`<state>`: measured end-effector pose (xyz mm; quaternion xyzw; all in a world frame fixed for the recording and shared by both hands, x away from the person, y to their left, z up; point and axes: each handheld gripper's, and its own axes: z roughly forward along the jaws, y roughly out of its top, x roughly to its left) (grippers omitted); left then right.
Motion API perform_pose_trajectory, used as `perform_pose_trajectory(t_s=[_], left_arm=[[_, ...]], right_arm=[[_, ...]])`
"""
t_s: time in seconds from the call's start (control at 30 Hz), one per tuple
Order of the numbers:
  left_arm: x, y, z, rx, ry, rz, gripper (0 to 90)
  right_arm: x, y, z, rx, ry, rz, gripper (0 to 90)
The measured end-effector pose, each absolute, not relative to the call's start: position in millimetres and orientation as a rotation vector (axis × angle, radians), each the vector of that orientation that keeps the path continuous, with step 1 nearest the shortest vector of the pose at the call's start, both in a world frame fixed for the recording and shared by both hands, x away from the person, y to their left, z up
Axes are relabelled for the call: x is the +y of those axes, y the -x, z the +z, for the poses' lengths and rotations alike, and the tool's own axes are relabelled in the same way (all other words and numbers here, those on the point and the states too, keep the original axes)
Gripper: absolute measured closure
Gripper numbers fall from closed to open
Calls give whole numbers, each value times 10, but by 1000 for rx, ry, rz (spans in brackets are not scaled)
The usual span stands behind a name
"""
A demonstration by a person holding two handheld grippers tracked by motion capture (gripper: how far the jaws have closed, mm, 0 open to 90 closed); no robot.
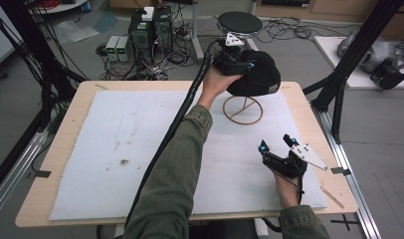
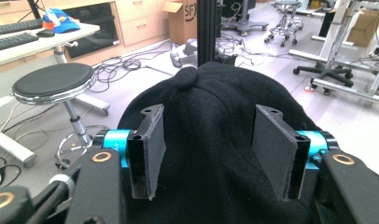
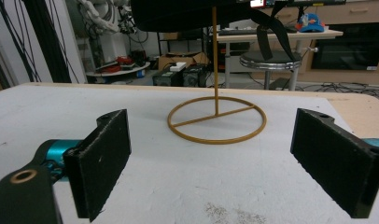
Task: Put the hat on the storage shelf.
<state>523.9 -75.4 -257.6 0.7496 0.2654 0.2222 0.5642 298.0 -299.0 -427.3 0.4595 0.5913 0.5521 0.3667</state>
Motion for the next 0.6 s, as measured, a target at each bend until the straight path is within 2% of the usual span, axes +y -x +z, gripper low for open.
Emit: perform_pose_trajectory(t_s=[0.1, 0.23, 0.6], left_arm=[[-737, -5222, -2567, 617, -1758, 529, 346], [-695, -5182, -2534, 598, -1755, 536, 309], [-462, -5037, -2527, 598, -1724, 541, 309]], right_arm=[[-2983, -2978, -4271, 1520, -1180, 1421, 115], [-2982, -2978, -4270, 1519, -1181, 1422, 115], [-2973, -2984, -4271, 1516, -1178, 1416, 115]])
